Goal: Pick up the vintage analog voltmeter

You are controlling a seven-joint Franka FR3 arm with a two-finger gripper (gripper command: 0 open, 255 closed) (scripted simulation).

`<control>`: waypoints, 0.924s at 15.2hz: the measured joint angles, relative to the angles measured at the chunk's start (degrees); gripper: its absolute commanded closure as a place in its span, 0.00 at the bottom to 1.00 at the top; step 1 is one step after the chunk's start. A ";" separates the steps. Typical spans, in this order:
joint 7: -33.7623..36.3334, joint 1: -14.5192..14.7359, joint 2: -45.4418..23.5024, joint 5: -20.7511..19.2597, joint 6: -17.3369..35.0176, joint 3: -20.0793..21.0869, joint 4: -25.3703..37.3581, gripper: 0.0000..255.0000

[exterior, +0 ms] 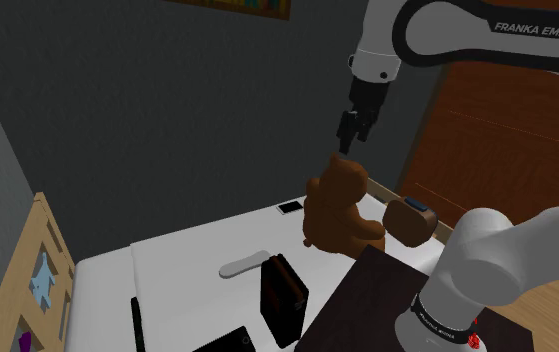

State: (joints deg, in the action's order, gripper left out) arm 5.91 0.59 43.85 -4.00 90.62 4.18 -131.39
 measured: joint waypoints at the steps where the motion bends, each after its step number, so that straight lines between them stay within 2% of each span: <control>1: 0.00 0.00 0.00 0.00 0.00 0.00 0.00 0.00; 9: 14.03 -1.46 -4.49 3.45 9.06 6.70 -7.67 0.00; 14: 24.05 -2.82 -11.33 5.22 17.14 11.40 -11.05 0.00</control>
State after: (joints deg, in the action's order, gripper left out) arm 29.96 -2.23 32.52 1.21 107.76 15.58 -142.44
